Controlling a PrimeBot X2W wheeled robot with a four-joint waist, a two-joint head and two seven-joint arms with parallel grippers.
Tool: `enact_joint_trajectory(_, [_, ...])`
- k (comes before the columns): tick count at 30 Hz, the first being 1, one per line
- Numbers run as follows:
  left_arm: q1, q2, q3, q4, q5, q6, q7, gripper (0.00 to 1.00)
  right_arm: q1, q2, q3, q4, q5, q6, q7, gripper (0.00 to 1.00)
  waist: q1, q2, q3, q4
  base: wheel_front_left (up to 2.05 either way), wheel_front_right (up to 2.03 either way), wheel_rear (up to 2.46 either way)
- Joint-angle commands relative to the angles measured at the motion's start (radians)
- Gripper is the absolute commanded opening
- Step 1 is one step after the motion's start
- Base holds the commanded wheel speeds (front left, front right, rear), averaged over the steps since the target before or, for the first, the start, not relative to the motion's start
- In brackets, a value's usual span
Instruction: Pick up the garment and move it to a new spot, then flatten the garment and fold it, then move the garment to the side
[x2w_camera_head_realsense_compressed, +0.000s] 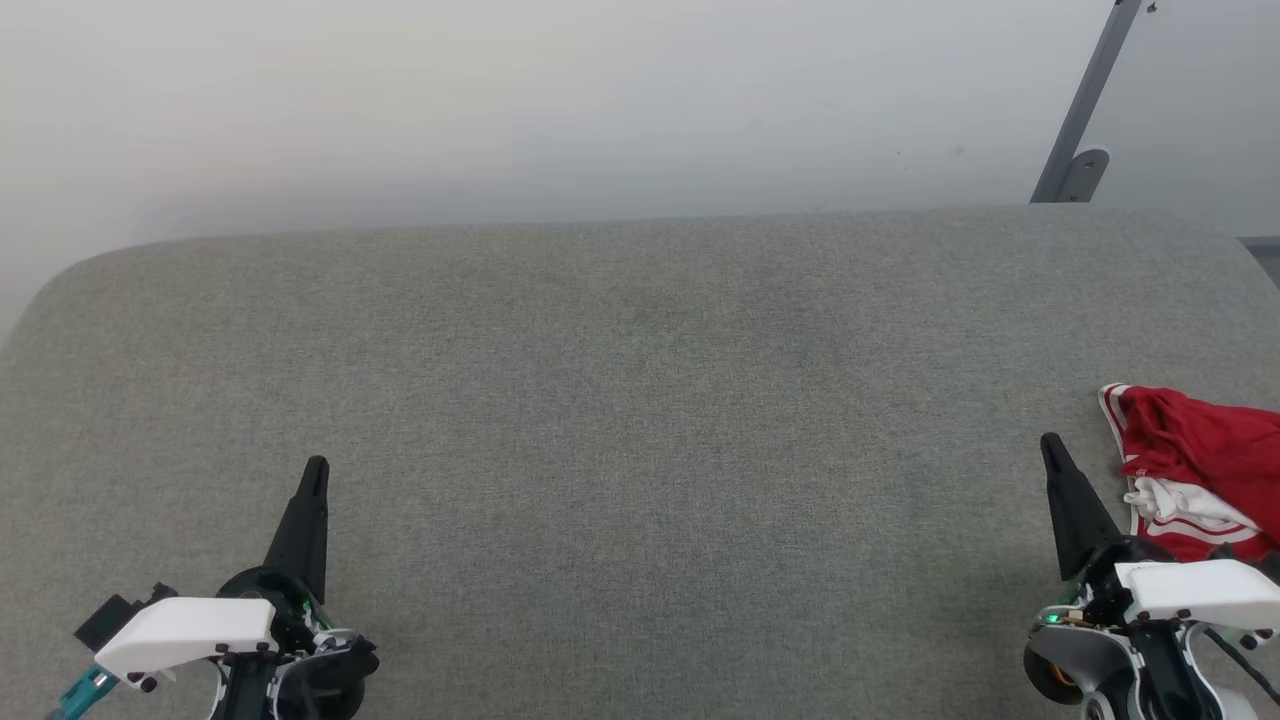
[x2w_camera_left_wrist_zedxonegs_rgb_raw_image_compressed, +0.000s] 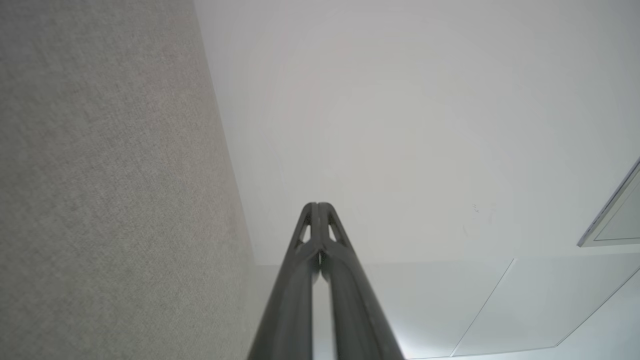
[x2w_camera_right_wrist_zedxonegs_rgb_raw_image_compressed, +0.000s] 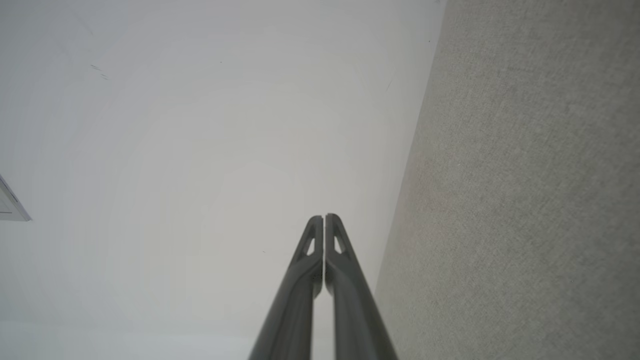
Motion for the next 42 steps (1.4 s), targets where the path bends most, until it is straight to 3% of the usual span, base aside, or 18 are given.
enact_joint_trajectory(1, [-0.012, -0.001, 0.004, 0.0, -0.001, 0.002, 0.004, 0.0, -0.007, 0.003, -0.001, 0.002, 0.0, 0.0, 0.003, 0.0, 0.0, 0.0, 0.0, 0.0, 0.0, 0.0, 0.0])
enact_joint_trajectory(42, [-0.013, -0.007, 0.011, 0.001, 0.007, 0.002, 0.01, 0.0, -0.009, 0.009, -0.01, 0.002, -0.008, 0.0, 0.01, 0.0, 0.0, 0.0, 0.0, 0.0, 0.0, 0.0, 0.0])
